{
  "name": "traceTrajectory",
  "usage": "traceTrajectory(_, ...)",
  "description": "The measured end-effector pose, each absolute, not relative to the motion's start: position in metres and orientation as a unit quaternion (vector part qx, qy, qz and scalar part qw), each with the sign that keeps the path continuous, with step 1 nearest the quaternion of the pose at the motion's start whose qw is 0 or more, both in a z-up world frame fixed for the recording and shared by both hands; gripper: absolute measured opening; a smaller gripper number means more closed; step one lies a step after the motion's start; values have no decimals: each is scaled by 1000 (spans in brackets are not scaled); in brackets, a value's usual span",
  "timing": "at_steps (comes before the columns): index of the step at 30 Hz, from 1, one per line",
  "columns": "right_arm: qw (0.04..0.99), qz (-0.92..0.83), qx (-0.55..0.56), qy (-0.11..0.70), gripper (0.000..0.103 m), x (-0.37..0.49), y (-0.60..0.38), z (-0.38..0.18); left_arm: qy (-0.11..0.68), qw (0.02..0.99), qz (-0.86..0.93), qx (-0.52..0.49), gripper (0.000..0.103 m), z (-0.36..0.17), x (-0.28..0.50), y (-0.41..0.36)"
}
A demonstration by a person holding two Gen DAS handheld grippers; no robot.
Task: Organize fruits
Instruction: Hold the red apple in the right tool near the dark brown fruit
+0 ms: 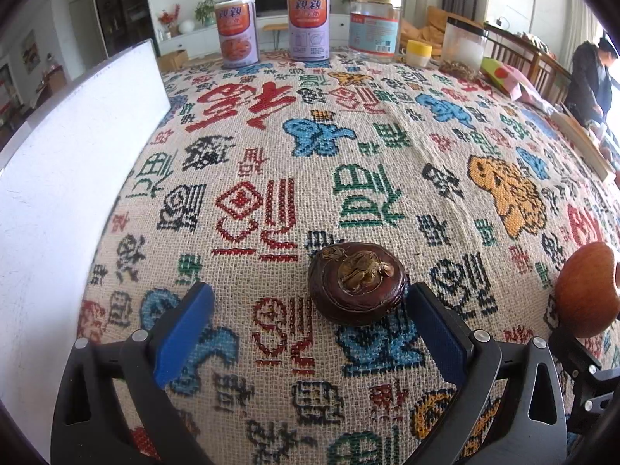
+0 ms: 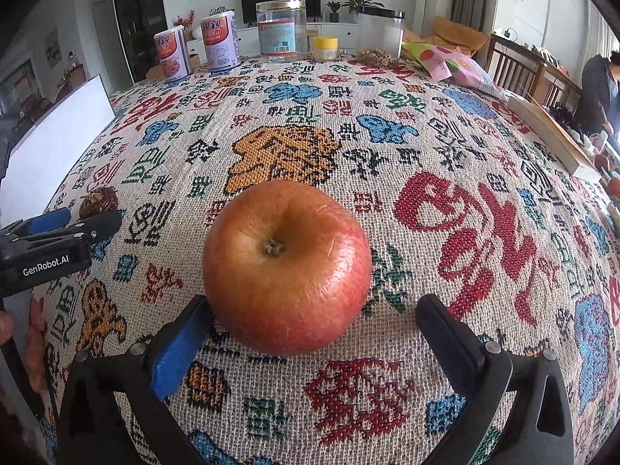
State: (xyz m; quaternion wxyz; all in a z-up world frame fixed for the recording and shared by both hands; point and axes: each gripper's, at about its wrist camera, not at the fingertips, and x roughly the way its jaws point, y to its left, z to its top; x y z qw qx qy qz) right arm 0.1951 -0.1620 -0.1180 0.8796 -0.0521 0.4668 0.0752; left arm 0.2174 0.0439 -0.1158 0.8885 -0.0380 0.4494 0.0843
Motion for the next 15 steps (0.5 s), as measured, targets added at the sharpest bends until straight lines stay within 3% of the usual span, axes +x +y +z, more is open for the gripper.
traceTrajectory(15,880,75,-52,467,103,194,-161,-119,450,888,84,-38,102,-116,217,44)
